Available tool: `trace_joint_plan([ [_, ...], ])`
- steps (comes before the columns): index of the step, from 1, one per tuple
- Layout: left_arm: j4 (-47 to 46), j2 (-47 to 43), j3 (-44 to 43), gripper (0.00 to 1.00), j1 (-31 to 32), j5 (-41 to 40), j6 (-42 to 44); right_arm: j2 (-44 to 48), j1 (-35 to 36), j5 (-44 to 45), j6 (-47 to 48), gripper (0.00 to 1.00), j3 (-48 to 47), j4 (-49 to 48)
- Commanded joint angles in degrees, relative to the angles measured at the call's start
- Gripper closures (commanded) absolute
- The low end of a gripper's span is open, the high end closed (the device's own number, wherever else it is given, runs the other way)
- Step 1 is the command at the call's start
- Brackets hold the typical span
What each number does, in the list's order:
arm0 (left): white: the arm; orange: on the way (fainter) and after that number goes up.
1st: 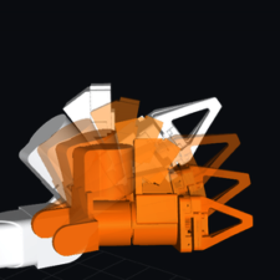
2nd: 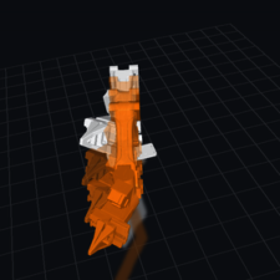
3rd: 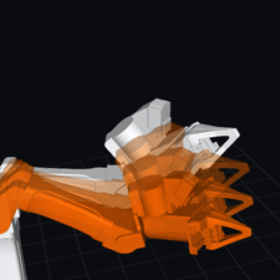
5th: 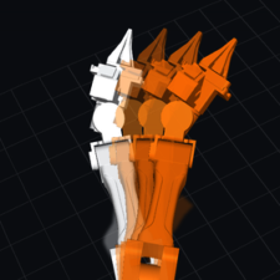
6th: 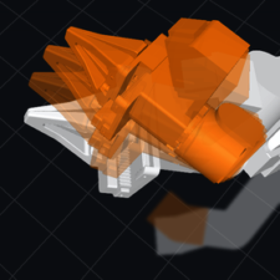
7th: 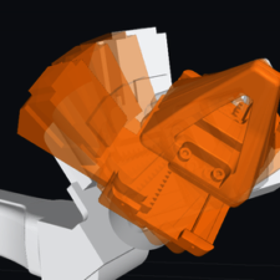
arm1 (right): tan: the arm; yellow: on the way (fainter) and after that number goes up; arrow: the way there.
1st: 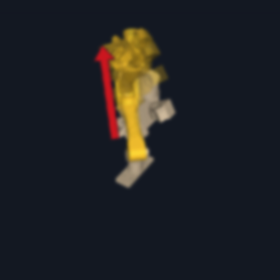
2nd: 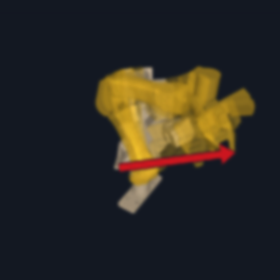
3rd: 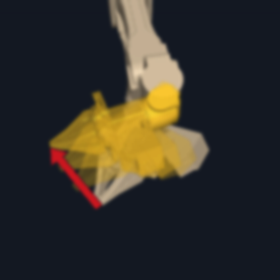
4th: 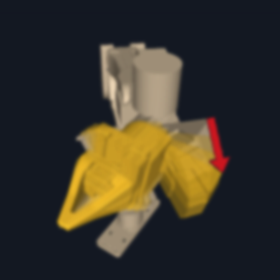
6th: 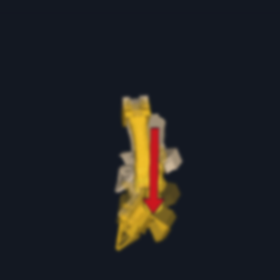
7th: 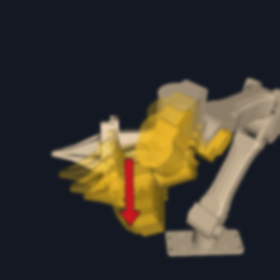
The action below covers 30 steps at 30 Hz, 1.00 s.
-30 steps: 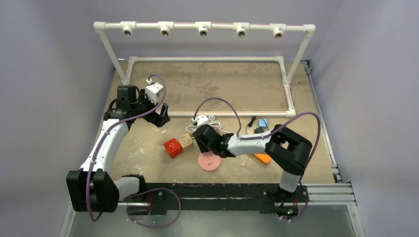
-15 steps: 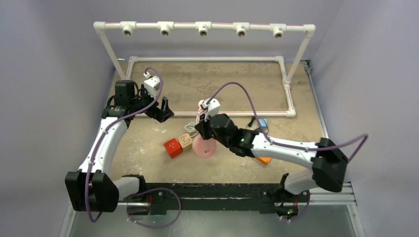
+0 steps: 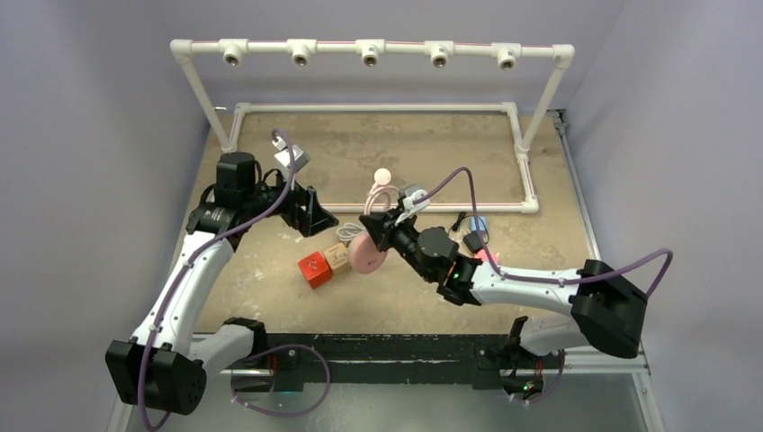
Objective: Insert the plug
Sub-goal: Pick up the socket from the center of the board, then place the socket at the center of the board.
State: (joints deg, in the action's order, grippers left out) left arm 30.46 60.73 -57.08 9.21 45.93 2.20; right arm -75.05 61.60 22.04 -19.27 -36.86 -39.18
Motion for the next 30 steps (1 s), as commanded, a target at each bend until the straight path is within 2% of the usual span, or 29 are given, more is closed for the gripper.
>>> trace_joint_plan([
  [1, -2.74, -2.12, 1.76, 0.01, 2.5, 3.57, -8.48, -1.33, 0.0, 7.22, 6.56, 1.0, -7.54, -20.87],
  [6, -3.56, -3.41, 4.15, 0.01, 6.08, 0.44, -9.92, -4.78, 0.01, 9.68, 7.58, 1.0, -11.85, -25.84],
  [13, -9.81, -4.0, 5.72, 0.01, 7.56, -2.96, -11.22, -5.73, 0.87, 8.87, 5.32, 1.0, -12.92, -25.98],
  [15, -13.24, -4.92, 6.6, 0.14, 7.62, -2.64, -11.04, -5.28, 1.18, 8.64, 4.02, 1.0, -12.42, -25.02],
  [19, -16.8, -5.62, 7.53, 0.5, 7.9, -2.69, -9.06, -4.1, 1.5, 8.28, 1.82, 1.0, -10.61, -23.91],
  [21, -16.96, -5.89, 7.47, 0.64, 8.2, -2.87, -7.8, -3.49, 1.57, 8.08, 0.49, 1.0, -9.64, -23.32],
  [23, -17.27, -6.69, 7.8, 0.75, 8.89, -3.24, -6.48, -3.15, 1.59, 7.49, -0.76, 1.0, -9.08, -22.68],
  [26, -16.29, -7.48, 8.24, 0.83, 9.52, -3.11, -3.54, -2.18, 1.63, 5.56, -2.61, 1.0, -8.58, -19.75],
  [27, -15.61, -7.67, 8.29, 0.88, 9.77, -3.23, -1.77, -0.96, 1.67, 4.55, -3.3, 1.0, -8.13, -17.1],
  [28, -14.58, -7.91, 8.22, 0.93, 9.91, -3.89, 0.49, -0.03, 1.68, 3.76, -4.11, 0.97, -7.72, -15.45],
  [30, -11.85, -8.56, 8.21, 1.0, 10.03, -4.83, 5.49, 3.7, 1.68, 3.23, -6.1, 0.79, -6.22, -8.93],
])
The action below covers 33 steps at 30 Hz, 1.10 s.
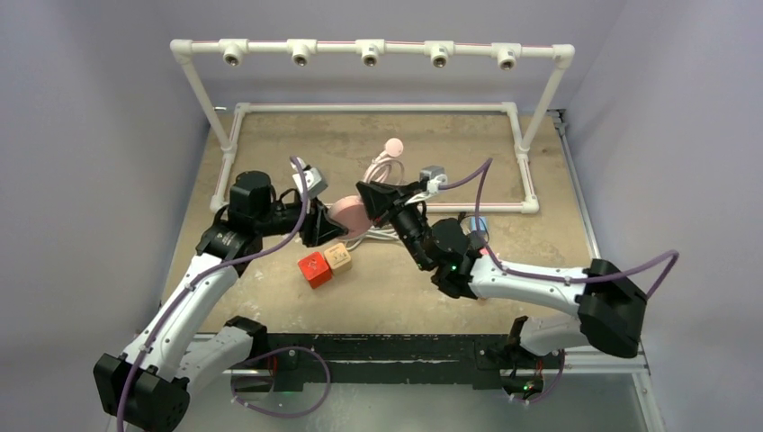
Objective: Insert the plug
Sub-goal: Place the socket at the center of the board.
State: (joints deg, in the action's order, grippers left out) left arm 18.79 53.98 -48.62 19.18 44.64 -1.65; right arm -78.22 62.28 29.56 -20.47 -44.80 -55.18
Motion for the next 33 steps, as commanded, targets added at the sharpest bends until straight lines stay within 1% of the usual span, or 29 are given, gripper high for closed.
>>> trace_joint_plan([
  [1, 1.05, -2.19, -0.08, 1.0, 0.11, -4.03, 11.99, 9.03, 1.0, -5.21, -5.98, 0.69, 2.32, 10.7],
  [3, 3.53, -3.24, 0.5, 1.0, 0.28, -5.38, 18.25, 13.52, 0.93, -9.28, -9.3, 0.47, 2.97, 21.04],
  [4, 5.02, -3.79, 0.85, 1.0, 0.47, -6.07, 21.64, 15.9, 0.96, -10.2, -10.09, 0.39, 3.03, 25.88],
  [5, 5.72, -4.46, 1.42, 1.0, 0.71, -6.93, 24.54, 17.94, 0.96, -11.84, -10.12, 0.33, 2.98, 30.57],
  [8, 8.36, -5.93, 3.39, 1.0, 1.75, -8.97, 33.47, 24.18, 0.97, -14.83, -10.55, 0.24, 2.63, 42.96],
  [10, 9.45, -6.98, 5.11, 1.0, 2.84, -10.37, 37.87, 27.77, 0.93, -16.99, -11.22, 0.22, 2.27, 50.09],
  [13, 11.29, -7.71, 6.64, 1.0, 5.44, -12.11, 42.84, 32.45, 0.92, -15.95, -13.12, 0.19, 1.38, 59.79],
  [16, 11.62, -8.82, 7.98, 1.0, 9.42, -13.58, 45.76, 36.01, 0.91, -13.45, -14.31, 0.19, 1.15, 65.01],
  [19, 10.79, -10.59, 9.93, 1.0, 15.16, -15.15, 48.83, 37.12, 0.91, -11.31, -13.68, 0.21, 1.33, 66.72],
  [22, 9.42, -12.58, 12.54, 1.0, 20.97, -18.39, 53.81, 35.51, 0.91, -10.13, -12.68, 0.22, 0.97, 67.13],
  [25, 7.93, -15.04, 16.21, 1.0, 25.02, -20.51, 59.37, 32.79, 0.91, -9.89, -11.87, 0.22, 0.69, 66.64],
  [28, 7.96, -18.87, 21.05, 1.0, 27.21, -21.2, 68.68, 30.28, 0.91, -9.77, -11.47, 0.23, 0.72, 66.16],
  [31, 10.72, -23.0, 26.16, 1.0, 27.42, -22.29, 79.36, 28.6, 0.91, -9.84, -11.35, 0.23, 1.51, 65.07],
  [33, 11.96, -25.29, 29.06, 1.0, 27.4, -23.81, 83.87, 27.8, 0.91, -9.92, -11.35, 0.23, 2.14, 64.61],
])
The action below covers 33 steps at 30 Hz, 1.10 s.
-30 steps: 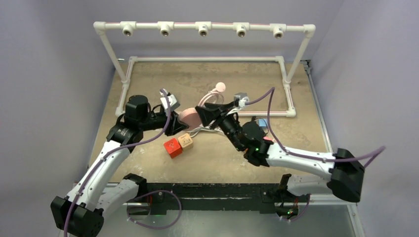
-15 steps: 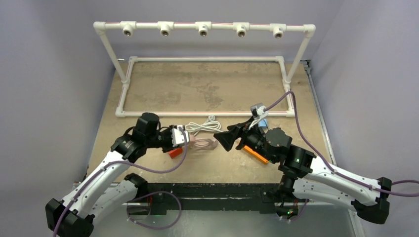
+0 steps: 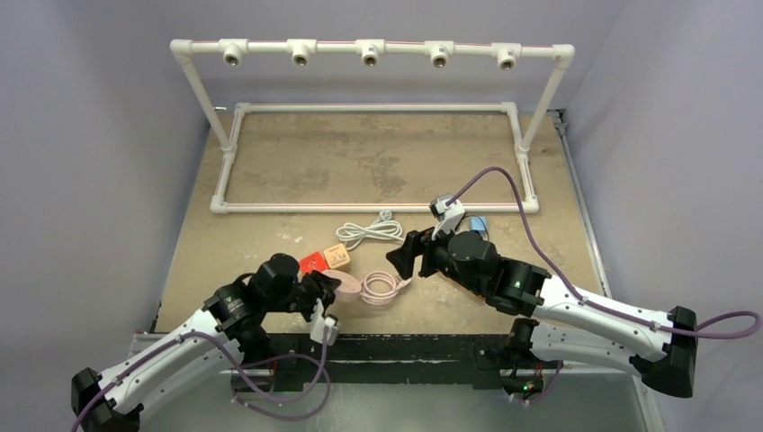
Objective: Insert the plug
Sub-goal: Place the socket at the center of the board.
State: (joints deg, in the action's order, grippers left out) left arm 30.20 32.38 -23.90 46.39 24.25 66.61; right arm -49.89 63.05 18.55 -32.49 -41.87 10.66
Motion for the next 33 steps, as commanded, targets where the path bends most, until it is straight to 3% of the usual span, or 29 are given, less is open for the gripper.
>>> trace_joint_plan([
  [1, 1.48, -4.37, 5.11, 1.0, 0.19, -3.74, 17.28, -0.9, 0.15, 1.02, 0.72, 0.23, -0.52, -1.21],
  [9, 9.44, -7.27, 8.63, 1.0, 0.24, -5.85, 31.39, -4.91, 0.08, -0.57, 0.74, 0.23, 0.98, 0.31],
  [10, 10.19, -7.26, 8.95, 0.97, 0.27, -6.84, 32.45, -5.71, 0.06, -0.8, 0.43, 0.23, 1.13, 0.65],
  [15, 12.84, -5.19, 8.56, 0.57, 0.21, -12.21, 32.52, -8.82, 0.06, -1.65, -0.71, 0.23, 1.49, 2.42],
  [23, 19.28, -5.67, 7.16, 0.12, 0.19, -16.39, 29.63, -11.18, -0.37, -2.42, 0.08, 0.21, 1.38, 3.15],
  [28, 19.62, -6.2, 5.62, 0.04, 0.22, -17.13, 24.92, -13.31, -3.81, -0.91, 0.67, 0.22, -0.04, 5.43],
  [33, 14.82, -0.48, -0.55, 0.03, 0.26, -17.4, 10.2, -16.96, -14.21, -4.58, 5.78, 0.23, -2.49, 2.42],
])
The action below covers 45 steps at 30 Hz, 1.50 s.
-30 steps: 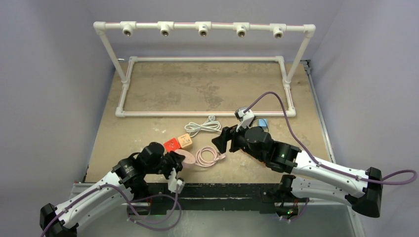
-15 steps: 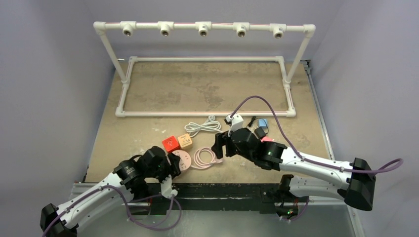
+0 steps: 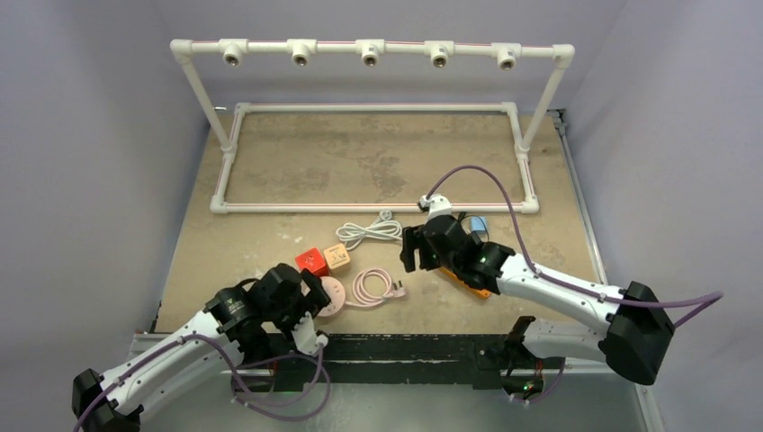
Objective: Insert the plug
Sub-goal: Place the socket at the center of the board, then pick up the socket from the center of the board.
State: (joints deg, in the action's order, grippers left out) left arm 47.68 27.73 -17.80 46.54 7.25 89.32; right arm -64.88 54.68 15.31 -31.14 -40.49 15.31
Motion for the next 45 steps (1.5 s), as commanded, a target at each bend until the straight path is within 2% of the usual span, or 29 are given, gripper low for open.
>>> trace_joint_plan([
  [1, -3.17, 5.72, -8.24, 0.03, 0.08, -0.03, -15.67, -3.58, -6.45, -1.04, 5.96, 0.23, -4.74, -3.49],
  [4, -5.22, 8.0, -12.0, 0.02, 0.04, 1.29, -23.72, -10.28, -6.72, -1.06, 10.47, 0.2, -8.37, -6.75],
  [8, -8.81, 8.78, -15.9, 0.01, -0.05, 1.97, -34.46, -19.01, -6.75, -5.42, 18.19, 0.16, -13.15, -10.96],
  [12, -12.62, 8.16, -18.72, 0.01, -0.05, 2.57, -45.44, -23.68, -6.73, -10.66, 28.16, 0.16, -15.51, -14.56],
  [16, -17.19, 7.39, -19.6, 0.01, -0.01, 1.39, -52.61, -26.14, -6.71, -17.13, 36.72, 0.17, -16.68, -18.23],
  [24, -18.5, 8.6, -22.6, 0.01, -0.13, 1.47, -58.51, -34.81, -6.69, -22.62, 41.82, 0.19, -20.77, -20.67],
  [33, -18.69, 8.02, -22.99, 0.01, -0.06, 0.53, -59.1, -43.35, -6.69, -21.67, 42.74, 0.27, -26.63, -20.5],
  [36, -18.63, 7.96, -23.07, 0.01, -0.11, 0.32, -58.75, -45.26, -6.69, -22.53, 42.82, 0.32, -28.13, -19.81],
  [42, -20.89, 8.41, -23.3, 0.01, -0.07, -0.53, -59.98, -47.63, -6.69, -22.34, 42.32, 0.48, -28.86, -17.98],
  [43, -21.24, 8.6, -23.45, 0.01, -0.06, -0.48, -60.33, -47.88, -6.69, -22.34, 42.3, 0.53, -28.86, -17.58],
  [44, -21.72, 8.8, -23.8, 0.01, -0.11, -0.54, -60.84, -48.07, -6.69, -22.32, 42.21, 0.63, -28.9, -17.29],
  [45, -22.28, 9.02, -23.97, 0.01, -0.07, -0.66, -61.45, -48.14, -6.69, -22.26, 41.21, 0.77, -29.09, -16.9],
])
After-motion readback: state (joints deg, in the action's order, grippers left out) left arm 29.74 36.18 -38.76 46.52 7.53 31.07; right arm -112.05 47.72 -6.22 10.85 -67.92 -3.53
